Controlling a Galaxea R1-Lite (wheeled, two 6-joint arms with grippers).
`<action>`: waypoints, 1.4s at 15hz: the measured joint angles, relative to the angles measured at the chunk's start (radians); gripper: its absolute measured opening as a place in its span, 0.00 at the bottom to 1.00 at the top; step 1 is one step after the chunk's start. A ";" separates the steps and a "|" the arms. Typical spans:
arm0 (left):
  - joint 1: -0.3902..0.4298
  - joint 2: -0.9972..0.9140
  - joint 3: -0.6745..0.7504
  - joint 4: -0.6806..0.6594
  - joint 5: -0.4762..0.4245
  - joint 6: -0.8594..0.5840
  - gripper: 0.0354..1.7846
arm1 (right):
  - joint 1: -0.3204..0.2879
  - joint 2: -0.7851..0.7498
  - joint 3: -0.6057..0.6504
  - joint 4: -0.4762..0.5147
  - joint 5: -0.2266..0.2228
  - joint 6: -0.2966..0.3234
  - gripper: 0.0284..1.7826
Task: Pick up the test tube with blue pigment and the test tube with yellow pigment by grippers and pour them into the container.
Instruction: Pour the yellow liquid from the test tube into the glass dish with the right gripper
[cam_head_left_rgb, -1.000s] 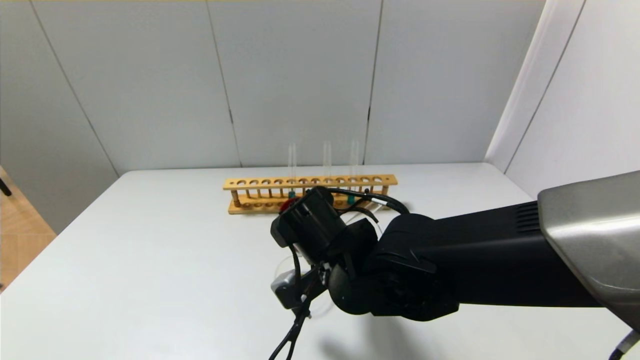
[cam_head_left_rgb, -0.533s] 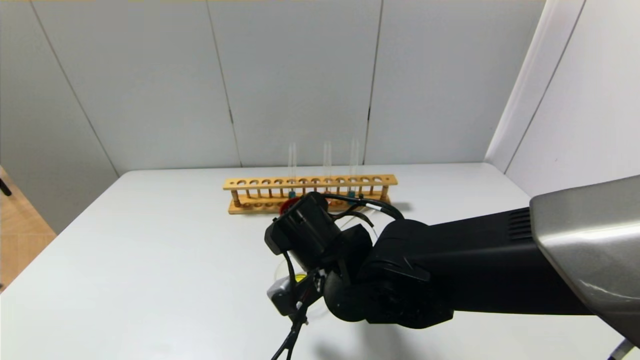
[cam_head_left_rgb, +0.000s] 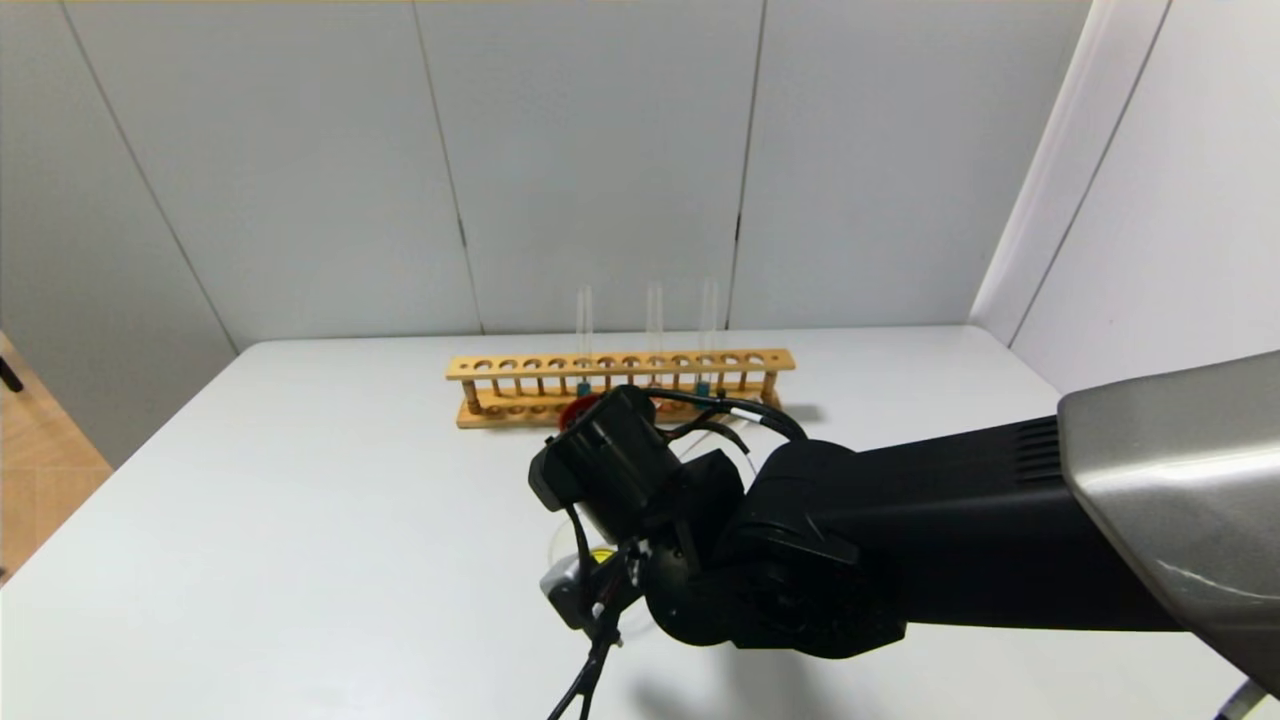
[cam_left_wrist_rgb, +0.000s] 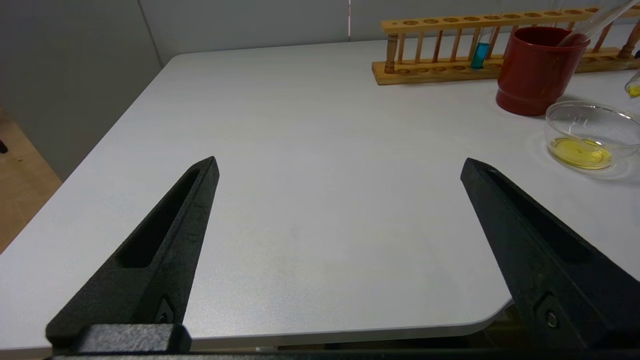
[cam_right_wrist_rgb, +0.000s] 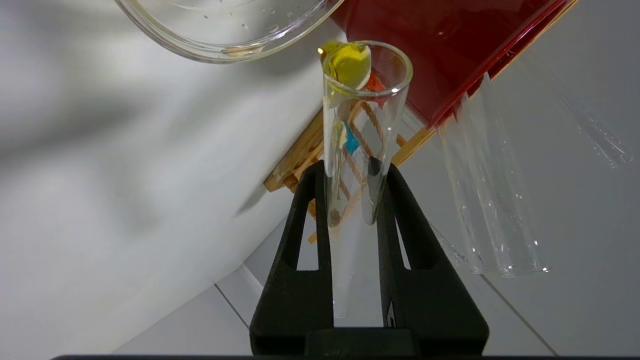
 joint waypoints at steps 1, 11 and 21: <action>0.000 0.000 0.000 0.000 0.000 0.000 0.96 | 0.000 0.000 0.000 0.000 0.000 -0.001 0.14; 0.000 0.000 0.000 0.000 0.000 0.000 0.96 | 0.001 0.006 -0.014 -0.001 -0.005 -0.011 0.14; 0.000 0.000 0.000 0.000 0.000 0.000 0.96 | 0.006 0.009 -0.009 0.001 -0.006 -0.021 0.14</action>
